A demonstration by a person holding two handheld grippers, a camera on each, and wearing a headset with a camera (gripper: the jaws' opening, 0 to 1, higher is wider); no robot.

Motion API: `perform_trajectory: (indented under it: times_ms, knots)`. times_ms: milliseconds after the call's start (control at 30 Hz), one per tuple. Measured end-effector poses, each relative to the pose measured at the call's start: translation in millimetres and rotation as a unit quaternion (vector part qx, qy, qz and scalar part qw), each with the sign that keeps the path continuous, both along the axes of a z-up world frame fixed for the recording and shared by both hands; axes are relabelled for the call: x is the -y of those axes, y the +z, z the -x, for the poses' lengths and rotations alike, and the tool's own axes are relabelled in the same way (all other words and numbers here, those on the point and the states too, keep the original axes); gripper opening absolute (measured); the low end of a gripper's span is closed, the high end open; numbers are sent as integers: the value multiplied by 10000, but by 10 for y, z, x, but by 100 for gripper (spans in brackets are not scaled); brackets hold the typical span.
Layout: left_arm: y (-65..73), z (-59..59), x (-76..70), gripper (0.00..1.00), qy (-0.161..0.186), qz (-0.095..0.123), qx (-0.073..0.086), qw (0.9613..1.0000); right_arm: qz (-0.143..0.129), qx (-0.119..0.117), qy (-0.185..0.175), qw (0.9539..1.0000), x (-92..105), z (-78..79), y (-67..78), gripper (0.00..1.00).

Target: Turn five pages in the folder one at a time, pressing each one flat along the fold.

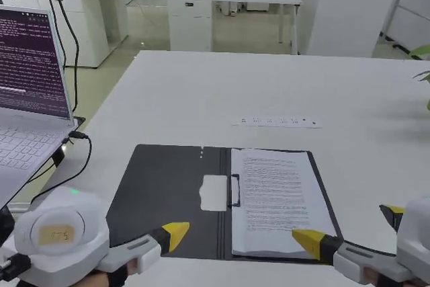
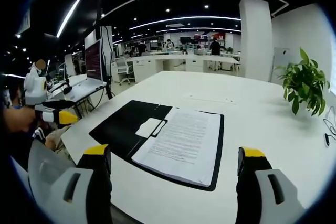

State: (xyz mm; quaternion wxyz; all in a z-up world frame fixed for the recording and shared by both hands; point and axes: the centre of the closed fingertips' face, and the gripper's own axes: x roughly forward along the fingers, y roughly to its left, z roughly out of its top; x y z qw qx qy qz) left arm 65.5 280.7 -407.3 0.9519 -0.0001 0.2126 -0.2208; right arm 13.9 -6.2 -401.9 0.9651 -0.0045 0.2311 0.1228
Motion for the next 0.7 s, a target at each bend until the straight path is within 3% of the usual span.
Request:
perform_trajectory:
  times_ms: [233, 433, 700]
  knots:
    - [-47, 20, -4, 99, 26, 0, -113, 9999, -173, -93, -95, 9998, 33, -2, -31, 100]
    - [-42, 44, 22, 99, 3, -5, -112, 9999, -67, -77, -19, 9999, -2, -23, -32, 100]
    - [-68, -8, 29, 99, -2, -33, -131, 9999, -6, -78, 18, 10000, -19, -31, -43, 100]
